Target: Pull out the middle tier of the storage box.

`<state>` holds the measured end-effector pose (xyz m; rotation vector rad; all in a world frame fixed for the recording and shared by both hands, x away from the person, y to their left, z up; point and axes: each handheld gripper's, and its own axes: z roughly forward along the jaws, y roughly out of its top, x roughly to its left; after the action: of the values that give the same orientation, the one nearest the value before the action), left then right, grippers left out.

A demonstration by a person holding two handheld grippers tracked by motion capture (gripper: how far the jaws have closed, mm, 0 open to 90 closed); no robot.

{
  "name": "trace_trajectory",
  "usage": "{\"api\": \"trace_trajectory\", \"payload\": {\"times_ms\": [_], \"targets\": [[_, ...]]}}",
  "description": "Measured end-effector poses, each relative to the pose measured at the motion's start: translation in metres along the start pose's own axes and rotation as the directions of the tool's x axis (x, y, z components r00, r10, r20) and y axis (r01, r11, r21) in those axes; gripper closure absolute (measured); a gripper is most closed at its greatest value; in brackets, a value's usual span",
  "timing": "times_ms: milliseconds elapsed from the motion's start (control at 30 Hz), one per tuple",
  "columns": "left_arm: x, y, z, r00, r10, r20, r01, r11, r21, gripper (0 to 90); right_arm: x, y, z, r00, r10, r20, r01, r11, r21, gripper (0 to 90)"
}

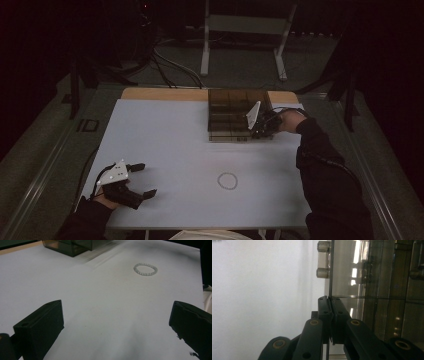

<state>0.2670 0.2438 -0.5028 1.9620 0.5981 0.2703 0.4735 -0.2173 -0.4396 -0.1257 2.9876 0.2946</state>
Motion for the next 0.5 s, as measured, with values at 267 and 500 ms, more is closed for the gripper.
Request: {"api": "trace_trajectory", "payload": {"times_ms": [267, 500], "targets": [[0.0002, -0.0001, 0.0000, 1.0000, -0.003, 0.001, 0.003, 1.0000, -0.003, 1.0, 0.0013, -0.0005, 0.0014, 1.0000, 0.002, 0.000, -0.002, 1.000, -0.005, 88.2], [0.0001, -0.0001, -0.0002, 1.0000, -0.001, 0.000, 0.001, 1.0000, -0.002, 1.0, 0.0011, -0.0016, 0.0015, 1.0000, 0.004, -0.002, -0.004, 1.000, -0.013, 88.2]]}}
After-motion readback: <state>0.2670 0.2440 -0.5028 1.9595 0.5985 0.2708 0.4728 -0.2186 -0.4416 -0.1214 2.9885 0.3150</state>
